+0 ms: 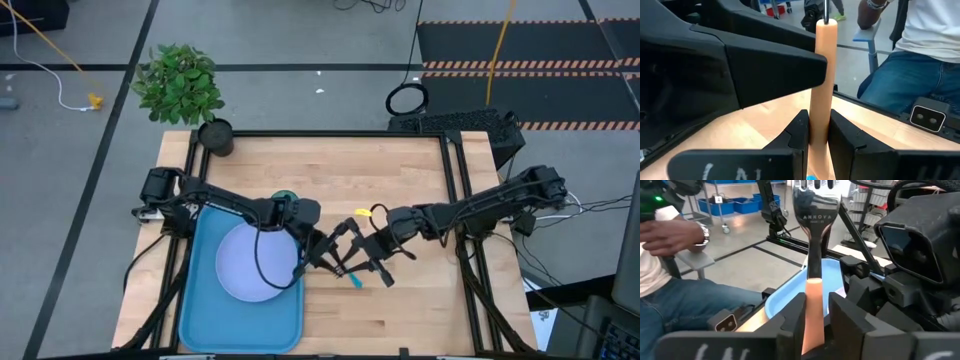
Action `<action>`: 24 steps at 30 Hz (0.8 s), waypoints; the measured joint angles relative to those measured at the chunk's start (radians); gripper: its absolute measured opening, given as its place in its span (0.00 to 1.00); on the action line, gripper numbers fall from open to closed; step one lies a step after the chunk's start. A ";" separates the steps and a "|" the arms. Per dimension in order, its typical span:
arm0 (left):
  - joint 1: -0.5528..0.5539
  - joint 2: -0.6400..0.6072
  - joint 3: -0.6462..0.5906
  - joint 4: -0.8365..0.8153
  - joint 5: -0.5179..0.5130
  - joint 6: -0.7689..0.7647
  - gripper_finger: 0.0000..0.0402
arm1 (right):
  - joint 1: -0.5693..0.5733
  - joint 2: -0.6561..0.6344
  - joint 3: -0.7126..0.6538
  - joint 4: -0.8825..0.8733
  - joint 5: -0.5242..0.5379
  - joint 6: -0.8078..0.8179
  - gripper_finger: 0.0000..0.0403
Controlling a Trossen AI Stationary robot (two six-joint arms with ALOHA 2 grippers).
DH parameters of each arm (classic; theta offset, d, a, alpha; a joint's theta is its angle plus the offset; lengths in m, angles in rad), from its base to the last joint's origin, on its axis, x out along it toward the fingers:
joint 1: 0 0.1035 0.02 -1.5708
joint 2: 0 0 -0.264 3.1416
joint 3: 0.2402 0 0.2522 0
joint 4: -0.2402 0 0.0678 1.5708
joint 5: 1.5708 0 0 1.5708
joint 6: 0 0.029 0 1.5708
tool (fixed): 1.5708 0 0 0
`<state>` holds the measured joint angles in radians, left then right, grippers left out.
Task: Pick and place plate/cup/fork/spoon on tray
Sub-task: Put the yellow fork to the right of the purple plate on the blue tray
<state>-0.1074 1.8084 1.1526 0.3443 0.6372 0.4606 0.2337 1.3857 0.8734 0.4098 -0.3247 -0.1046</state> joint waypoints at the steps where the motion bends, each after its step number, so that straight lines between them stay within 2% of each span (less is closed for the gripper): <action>1: 0.000 0.000 0.000 0.000 0.000 0.001 0.12 | -0.001 0.000 0.000 0.002 -0.003 -0.001 0.17; 7: 0.000 0.000 0.000 0.000 0.006 -0.003 0.12 | -0.002 0.000 0.000 0.007 -0.021 0.026 0.09; 11: 0.004 0.000 0.000 0.000 0.010 -0.015 0.12 | -0.002 0.000 0.000 0.008 -0.025 0.041 0.09; 24: 0.005 0.000 0.000 -0.004 0.040 -0.040 0.12 | -0.002 0.001 -0.001 0.056 -0.044 0.130 0.24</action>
<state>-0.1024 1.8084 1.1526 0.3404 0.6777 0.4202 0.2321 1.3865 0.8722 0.4660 -0.3683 0.0257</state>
